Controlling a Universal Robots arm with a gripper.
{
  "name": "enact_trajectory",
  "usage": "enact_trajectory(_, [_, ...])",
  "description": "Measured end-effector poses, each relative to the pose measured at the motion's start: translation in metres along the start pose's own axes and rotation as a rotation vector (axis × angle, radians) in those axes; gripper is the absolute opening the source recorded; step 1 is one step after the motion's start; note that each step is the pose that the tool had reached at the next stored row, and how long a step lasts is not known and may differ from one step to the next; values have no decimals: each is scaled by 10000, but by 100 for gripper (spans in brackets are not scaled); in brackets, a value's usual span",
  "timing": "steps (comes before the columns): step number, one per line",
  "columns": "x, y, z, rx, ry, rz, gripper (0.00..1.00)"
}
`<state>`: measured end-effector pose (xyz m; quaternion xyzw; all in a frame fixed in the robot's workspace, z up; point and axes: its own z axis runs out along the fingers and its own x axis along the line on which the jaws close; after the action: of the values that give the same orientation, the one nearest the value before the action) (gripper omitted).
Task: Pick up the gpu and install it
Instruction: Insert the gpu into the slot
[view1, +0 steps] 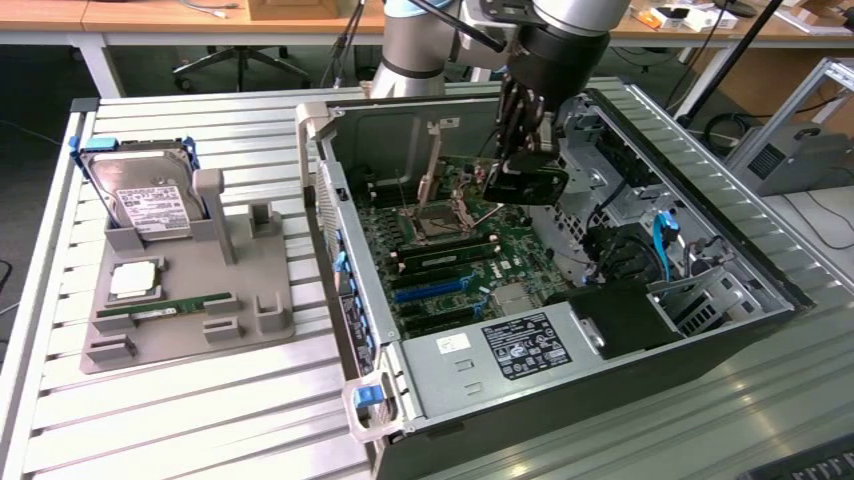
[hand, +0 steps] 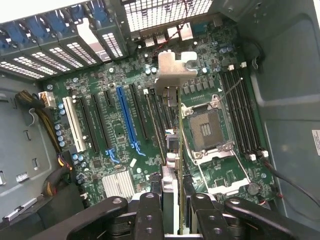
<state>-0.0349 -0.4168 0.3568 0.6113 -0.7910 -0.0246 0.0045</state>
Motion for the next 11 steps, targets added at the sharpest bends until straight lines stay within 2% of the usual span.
enact_trajectory(11, [1, 0, 2, -11, 22, -464, 27])
